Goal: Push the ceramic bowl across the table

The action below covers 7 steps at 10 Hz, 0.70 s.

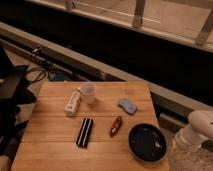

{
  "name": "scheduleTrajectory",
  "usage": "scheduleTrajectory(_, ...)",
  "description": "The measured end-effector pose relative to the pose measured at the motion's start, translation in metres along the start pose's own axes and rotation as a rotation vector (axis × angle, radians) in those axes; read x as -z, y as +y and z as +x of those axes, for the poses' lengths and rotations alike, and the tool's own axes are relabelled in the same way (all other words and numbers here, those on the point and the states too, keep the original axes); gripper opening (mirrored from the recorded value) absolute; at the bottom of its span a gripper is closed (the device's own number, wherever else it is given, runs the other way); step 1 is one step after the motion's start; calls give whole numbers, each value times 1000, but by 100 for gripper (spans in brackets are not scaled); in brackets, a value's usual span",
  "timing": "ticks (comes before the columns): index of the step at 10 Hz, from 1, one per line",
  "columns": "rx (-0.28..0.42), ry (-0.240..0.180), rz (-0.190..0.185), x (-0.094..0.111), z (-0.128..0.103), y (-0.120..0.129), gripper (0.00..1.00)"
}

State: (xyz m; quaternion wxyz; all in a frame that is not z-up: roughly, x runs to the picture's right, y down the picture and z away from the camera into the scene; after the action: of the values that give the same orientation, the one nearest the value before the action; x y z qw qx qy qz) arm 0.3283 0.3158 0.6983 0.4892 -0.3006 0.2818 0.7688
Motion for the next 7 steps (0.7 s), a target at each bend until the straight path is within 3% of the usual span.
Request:
scheduleTrajectory(5,52,19,-13,-15,-5,33,0)
scheduleTrajectory(7,72,19,-44,-11,-6,45,0)
